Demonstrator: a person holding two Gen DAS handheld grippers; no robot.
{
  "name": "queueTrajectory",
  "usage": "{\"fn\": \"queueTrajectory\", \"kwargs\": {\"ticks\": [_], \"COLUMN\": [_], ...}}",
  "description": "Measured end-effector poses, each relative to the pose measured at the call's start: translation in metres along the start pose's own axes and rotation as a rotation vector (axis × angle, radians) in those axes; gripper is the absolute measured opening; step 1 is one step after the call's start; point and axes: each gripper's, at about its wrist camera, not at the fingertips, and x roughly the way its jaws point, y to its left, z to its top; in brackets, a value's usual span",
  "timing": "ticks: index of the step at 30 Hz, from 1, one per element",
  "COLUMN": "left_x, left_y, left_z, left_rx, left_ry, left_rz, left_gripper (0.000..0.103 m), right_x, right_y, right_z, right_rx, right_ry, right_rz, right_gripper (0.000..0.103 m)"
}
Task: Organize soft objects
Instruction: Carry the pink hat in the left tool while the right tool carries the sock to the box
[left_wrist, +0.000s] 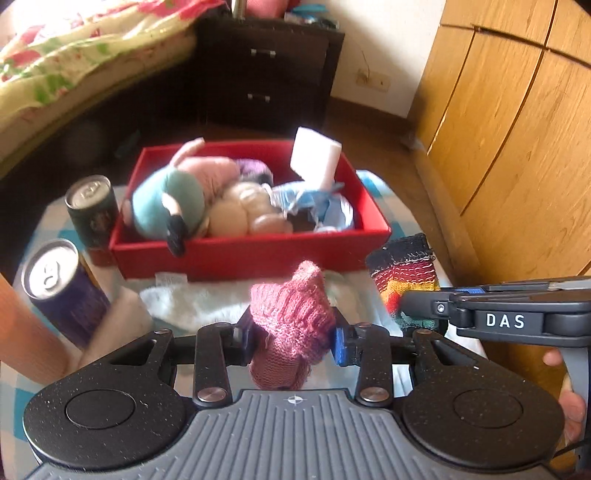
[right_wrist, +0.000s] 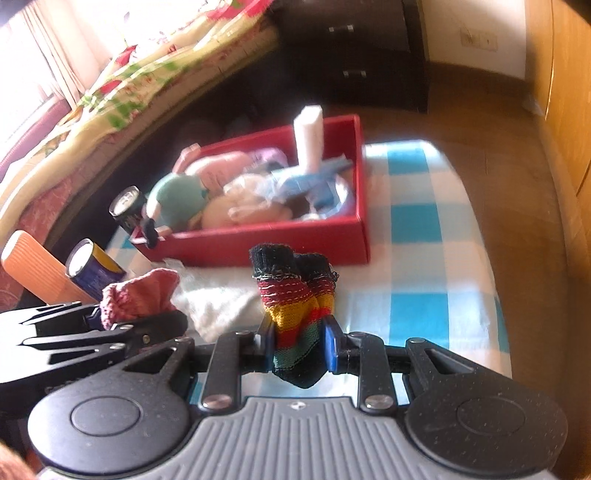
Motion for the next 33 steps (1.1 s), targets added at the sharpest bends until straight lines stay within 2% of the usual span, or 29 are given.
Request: {"fn": "queueTrajectory", "kwargs": {"ticks": [17, 20, 27, 33], "left_x": [-0.024, -0.026, -0.035, -0.038], "left_y": [-0.004, -0.009, -0.010, -0.011], "left_z": [-0.011, -0.010, 0.000, 0.010], "left_rx": [-0.011, 0.022, 0.035, 0.053], "left_ry": [-0.046, -0.068, -0.119, -0.161], "left_rz": [0.008, 0.042, 0.056, 0.097], "left_gripper": [0.043, 0.044, 0.046, 0.045], "right_x": [-0.030, -0.035, -0.044, -0.055], "right_y": [0.015, 0.018, 0.025, 0.039], "right_z": [-0.012, -0.013, -0.006, 0.006], "right_rx": [0.000, -0.002, -0.015, -0.067], "right_ry": [-0.071, -0.091, -0.139, -0.223], "right_rz": [0.031, 0.024, 0.041, 0.014], "right_gripper": [0.005, 0.005, 0.005, 0.005]}}
